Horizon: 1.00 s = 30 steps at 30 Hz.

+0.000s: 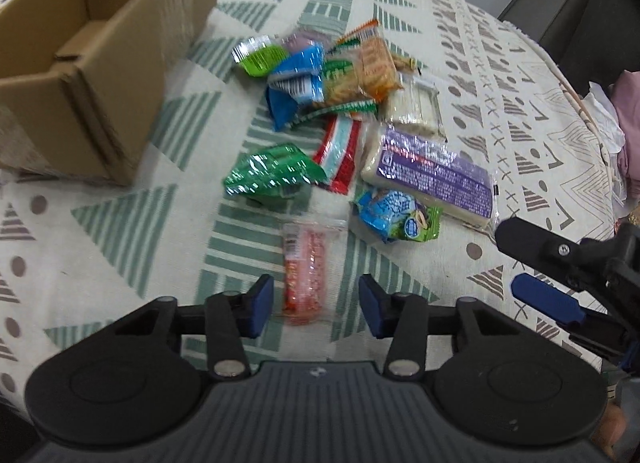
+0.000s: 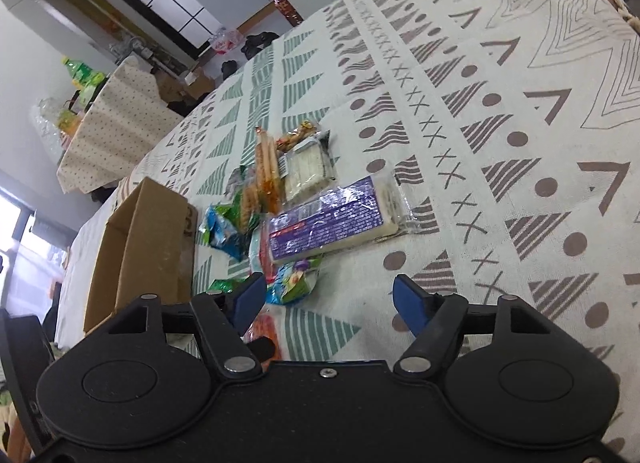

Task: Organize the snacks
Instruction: 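Grasp the orange candy bag with the left tool while the right tool grasps a small green-blue candy, then carry both candies over the cardboard box and open both tools to drop them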

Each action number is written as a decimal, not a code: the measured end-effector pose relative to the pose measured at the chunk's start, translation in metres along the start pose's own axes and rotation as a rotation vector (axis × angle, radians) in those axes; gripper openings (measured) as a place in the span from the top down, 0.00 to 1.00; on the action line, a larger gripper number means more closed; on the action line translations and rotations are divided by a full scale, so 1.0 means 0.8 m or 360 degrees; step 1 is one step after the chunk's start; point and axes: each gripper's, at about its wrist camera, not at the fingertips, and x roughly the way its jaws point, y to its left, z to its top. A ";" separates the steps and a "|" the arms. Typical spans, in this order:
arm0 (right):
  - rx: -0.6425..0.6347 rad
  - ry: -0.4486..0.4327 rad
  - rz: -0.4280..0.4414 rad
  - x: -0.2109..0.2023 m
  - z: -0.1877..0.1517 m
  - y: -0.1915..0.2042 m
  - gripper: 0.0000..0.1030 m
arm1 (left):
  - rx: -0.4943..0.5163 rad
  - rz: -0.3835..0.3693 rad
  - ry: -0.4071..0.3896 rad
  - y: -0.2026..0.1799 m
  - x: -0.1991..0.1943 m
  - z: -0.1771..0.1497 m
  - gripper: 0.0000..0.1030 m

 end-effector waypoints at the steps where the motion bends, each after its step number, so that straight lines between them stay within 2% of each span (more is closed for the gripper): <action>1: 0.0009 0.0011 0.0004 0.003 0.001 -0.001 0.32 | -0.0004 -0.0003 0.0011 -0.001 0.004 0.000 0.63; 2: 0.0016 0.0023 0.0009 0.007 0.002 -0.002 0.32 | -0.0006 0.0004 0.0015 -0.001 0.007 0.000 0.66; 4: 0.0016 0.0036 0.0009 0.012 0.002 -0.002 0.32 | -0.0011 0.0031 0.0003 0.000 0.010 -0.001 0.77; 6: 0.0012 0.0042 0.0008 0.016 0.002 -0.001 0.32 | -0.0030 0.0034 -0.0005 0.002 0.010 0.001 0.81; 17: 0.0033 0.0034 0.0026 0.054 0.014 0.024 0.32 | -0.0107 0.0057 -0.0056 0.031 -0.014 0.011 0.83; 22: 0.0014 0.0043 -0.0020 0.070 0.008 0.042 0.32 | -0.0132 0.0077 -0.0094 0.046 -0.027 0.017 0.83; 25: -0.0009 0.0029 -0.0064 0.078 0.005 0.050 0.43 | -0.0151 0.0087 -0.0114 0.055 -0.035 0.019 0.83; 27: -0.0026 0.0054 -0.0117 0.087 0.001 0.054 0.72 | -0.0164 0.0095 -0.0125 0.061 -0.039 0.020 0.83; 30: -0.0063 0.0031 -0.0142 0.088 -0.005 0.060 0.76 | -0.0167 0.0099 -0.0147 0.067 -0.049 0.021 0.83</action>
